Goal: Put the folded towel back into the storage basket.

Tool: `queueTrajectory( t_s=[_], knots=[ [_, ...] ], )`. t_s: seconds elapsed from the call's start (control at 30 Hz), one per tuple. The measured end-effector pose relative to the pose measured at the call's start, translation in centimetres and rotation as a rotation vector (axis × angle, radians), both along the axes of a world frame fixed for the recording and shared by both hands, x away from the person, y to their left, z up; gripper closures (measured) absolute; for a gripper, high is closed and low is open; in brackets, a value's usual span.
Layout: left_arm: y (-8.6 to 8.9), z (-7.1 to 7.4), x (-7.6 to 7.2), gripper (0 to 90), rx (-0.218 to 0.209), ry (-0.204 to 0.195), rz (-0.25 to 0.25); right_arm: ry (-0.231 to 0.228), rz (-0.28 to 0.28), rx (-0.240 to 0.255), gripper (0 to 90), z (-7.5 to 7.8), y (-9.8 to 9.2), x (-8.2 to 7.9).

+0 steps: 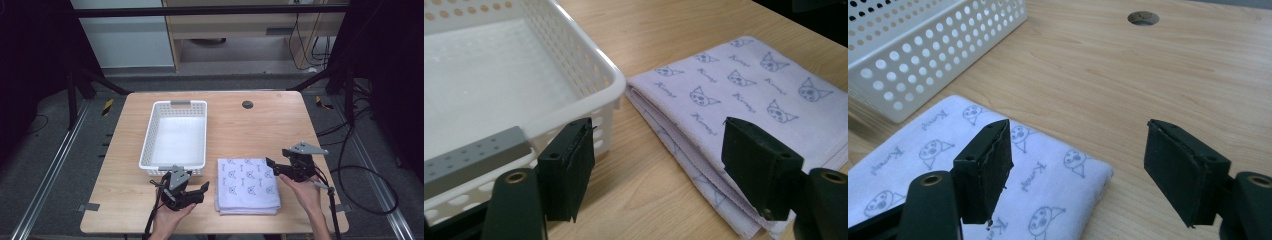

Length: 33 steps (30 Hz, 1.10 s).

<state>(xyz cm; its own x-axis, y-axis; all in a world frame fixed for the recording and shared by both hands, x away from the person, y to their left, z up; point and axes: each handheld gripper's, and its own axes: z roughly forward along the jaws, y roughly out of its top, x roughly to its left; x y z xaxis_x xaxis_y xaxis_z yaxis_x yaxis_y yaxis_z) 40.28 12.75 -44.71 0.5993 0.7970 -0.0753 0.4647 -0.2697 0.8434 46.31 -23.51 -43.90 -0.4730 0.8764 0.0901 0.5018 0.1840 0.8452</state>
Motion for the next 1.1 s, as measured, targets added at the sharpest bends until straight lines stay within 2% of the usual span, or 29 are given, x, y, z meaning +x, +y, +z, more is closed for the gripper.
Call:
queueTrajectory(
  t_s=[0.23,0.4,0.53,0.6,0.63,0.9,1.1],
  knots=[
    [-1.4,-0.8,0.0,28.3,0.013,0.019,-0.023,0.033,-0.003,-0.006,27.7,-1.2,-0.2,0.2],
    [-2.0,-1.3,0.1,28.3,0.019,0.03,-0.031,0.039,-0.008,-0.013,28.3,-1.6,-0.3,0.3],
    [-2.7,-2.0,0.4,28.2,0.021,0.053,-0.04,0.056,-0.01,-0.021,30.2,-2.2,-0.3,0.6],
    [-2.8,-2.2,0.5,28.2,0.021,0.058,-0.041,0.059,-0.011,-0.029,30.8,-2.4,-0.3,0.7],
    [-2.9,-2.5,0.7,28.1,0.017,0.073,-0.04,0.063,-0.012,-0.027,31.0,-2.5,-0.3,0.7],
    [-3.4,-3.2,1.3,27.8,0.017,0.09,-0.043,0.086,-0.008,-0.036,33.1,-3.2,-0.1,1.1],
    [-4.0,-3.8,1.7,27.2,0.038,0.1,-0.05,0.102,-0.005,-0.044,35.8,-3.6,0.0,1.5]
  ],
)
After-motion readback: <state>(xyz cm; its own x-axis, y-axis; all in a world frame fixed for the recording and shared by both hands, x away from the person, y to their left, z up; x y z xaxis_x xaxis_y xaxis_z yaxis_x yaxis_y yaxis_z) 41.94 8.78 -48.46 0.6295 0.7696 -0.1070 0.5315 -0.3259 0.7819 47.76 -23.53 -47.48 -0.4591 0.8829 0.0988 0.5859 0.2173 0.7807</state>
